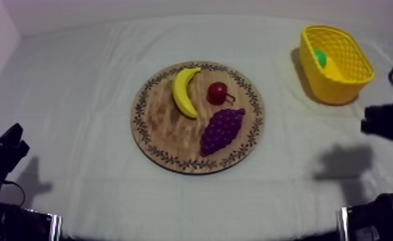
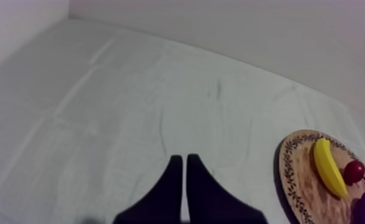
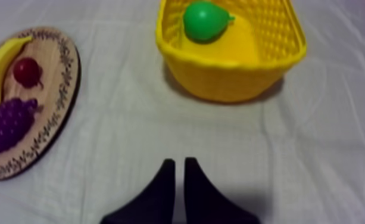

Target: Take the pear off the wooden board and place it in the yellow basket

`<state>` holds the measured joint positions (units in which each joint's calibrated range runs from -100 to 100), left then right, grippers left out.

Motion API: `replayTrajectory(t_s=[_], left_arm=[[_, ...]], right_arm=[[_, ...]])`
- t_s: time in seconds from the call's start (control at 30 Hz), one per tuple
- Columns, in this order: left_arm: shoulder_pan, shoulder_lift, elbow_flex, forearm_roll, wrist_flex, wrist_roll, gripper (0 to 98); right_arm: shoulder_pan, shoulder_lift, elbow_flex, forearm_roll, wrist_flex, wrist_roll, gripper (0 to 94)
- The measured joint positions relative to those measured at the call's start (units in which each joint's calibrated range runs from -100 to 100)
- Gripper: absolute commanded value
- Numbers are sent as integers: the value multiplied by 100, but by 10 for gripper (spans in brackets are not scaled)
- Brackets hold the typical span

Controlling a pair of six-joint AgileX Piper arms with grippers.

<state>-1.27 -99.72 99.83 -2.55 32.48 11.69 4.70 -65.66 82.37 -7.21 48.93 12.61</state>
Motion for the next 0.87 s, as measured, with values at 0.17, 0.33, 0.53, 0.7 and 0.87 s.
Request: replayTrajectory(t_s=[0.17, 0.33, 0.53, 0.7, 0.87], left_arm=[[0, 0, 0, 0, 0, 0, 1], [0, 0, 0, 0, 0, 0, 1], [0, 0, 0, 0, 0, 0, 1], [0, 0, 0, 0, 0, 0, 1], [0, 0, 0, 0, 0, 0, 1]], right_arm=[[173, -1266, 937, -208, 8, 146, 8], [188, -2103, 1429, 10, -438, -44, 4], [287, -2566, 1700, 422, -1245, -698, 4], [329, -2784, 1720, 526, -1277, -874, 4], [379, -2977, 1734, 537, -1306, -627, 4]])
